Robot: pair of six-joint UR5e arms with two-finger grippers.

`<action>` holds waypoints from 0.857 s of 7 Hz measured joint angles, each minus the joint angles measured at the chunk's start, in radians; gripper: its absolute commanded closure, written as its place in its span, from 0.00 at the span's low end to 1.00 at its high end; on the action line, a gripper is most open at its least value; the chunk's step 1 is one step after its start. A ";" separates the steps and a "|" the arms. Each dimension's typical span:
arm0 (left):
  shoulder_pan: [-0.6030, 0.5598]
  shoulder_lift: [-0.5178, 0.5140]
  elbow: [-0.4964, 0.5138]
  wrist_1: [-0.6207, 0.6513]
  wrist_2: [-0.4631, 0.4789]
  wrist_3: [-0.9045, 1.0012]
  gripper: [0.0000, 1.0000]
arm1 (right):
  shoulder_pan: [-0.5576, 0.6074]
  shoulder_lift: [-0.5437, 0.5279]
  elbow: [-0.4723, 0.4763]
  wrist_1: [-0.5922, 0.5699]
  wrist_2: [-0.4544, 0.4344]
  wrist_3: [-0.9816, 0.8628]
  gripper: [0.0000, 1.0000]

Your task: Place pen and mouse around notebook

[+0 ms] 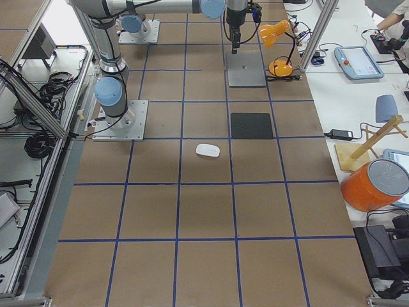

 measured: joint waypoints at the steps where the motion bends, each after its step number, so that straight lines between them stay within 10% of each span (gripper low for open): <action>1: 0.001 -0.001 0.000 0.001 -0.001 -0.001 0.00 | 0.001 0.000 0.000 -0.001 -0.001 0.000 0.00; 6: 0.007 -0.006 -0.002 0.000 -0.003 -0.004 0.00 | 0.002 -0.005 0.003 -0.002 0.005 0.012 0.00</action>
